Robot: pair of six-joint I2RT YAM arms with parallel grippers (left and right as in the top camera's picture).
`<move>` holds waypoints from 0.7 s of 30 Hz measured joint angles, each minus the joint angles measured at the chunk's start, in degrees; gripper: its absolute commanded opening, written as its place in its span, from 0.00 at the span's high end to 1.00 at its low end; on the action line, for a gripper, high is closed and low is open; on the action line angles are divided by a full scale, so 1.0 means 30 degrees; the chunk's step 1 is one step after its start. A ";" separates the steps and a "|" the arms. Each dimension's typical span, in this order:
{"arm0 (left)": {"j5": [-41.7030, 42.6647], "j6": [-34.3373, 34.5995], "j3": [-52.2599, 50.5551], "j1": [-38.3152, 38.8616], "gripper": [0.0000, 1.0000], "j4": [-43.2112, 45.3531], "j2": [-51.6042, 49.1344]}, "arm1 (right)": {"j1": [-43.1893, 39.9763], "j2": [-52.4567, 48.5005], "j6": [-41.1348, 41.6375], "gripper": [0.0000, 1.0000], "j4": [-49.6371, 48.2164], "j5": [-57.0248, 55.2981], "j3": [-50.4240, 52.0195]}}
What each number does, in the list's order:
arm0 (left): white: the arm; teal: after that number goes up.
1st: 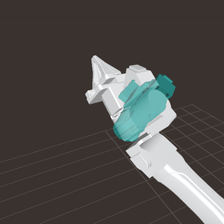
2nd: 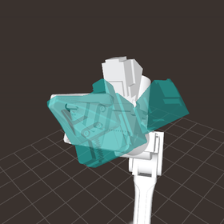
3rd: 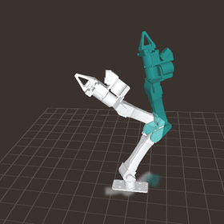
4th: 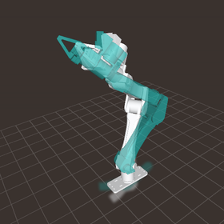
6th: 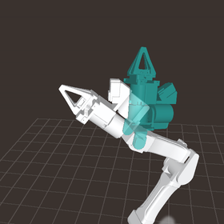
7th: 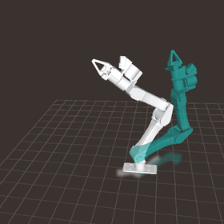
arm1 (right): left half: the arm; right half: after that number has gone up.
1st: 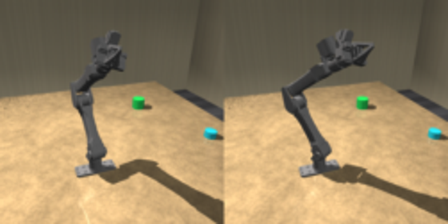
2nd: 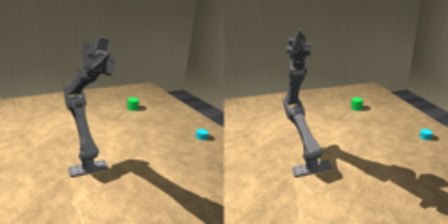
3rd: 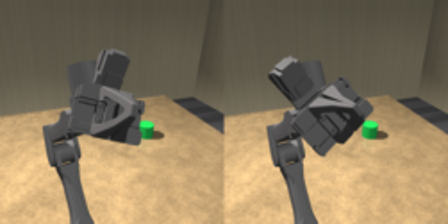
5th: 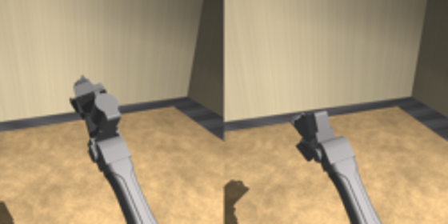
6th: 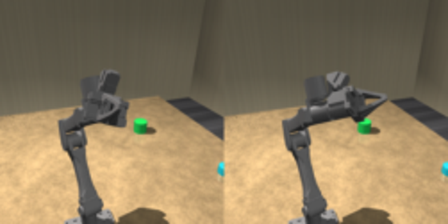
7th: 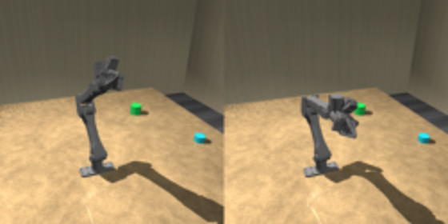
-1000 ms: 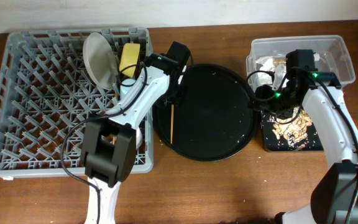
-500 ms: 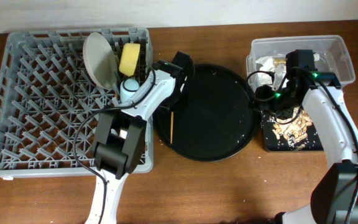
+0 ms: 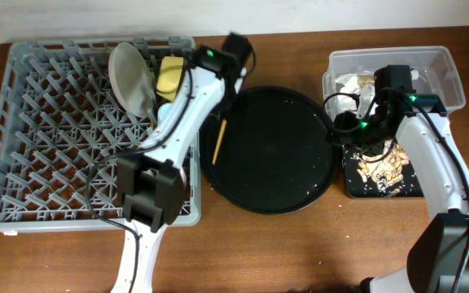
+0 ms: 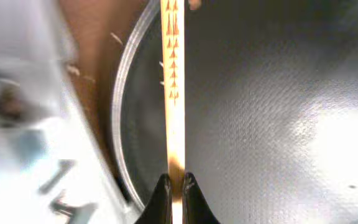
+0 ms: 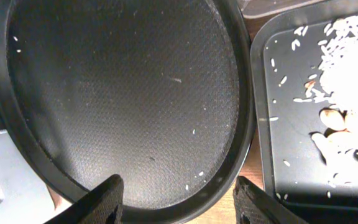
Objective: Sort waste into correct bins and load items into the dishwasher rack
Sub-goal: 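Grasp the second chopstick with the left gripper and place it in the rack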
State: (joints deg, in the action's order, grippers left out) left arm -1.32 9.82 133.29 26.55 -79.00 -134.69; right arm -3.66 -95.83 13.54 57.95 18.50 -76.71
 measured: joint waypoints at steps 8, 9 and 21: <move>-0.0619 -0.0772 0.7839 -0.3534 1.00 -0.5821 0.0335 | 0.0000 -0.0007 0.0000 0.42 -0.0058 0.0007 0.0000; -0.0627 -0.0816 0.7832 -0.3912 1.00 -0.5829 0.0444 | 0.0000 -0.0007 0.0000 0.42 -0.0051 0.0000 0.0000; -0.1945 -0.1719 -0.1515 -0.7941 0.63 -0.3308 0.3242 | 0.0000 -0.0007 -0.0007 0.42 -0.0408 -0.0007 0.0000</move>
State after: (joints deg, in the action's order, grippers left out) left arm -7.16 4.67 128.75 2.72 -88.92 -124.97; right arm -3.66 -95.85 13.52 56.73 18.48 -76.71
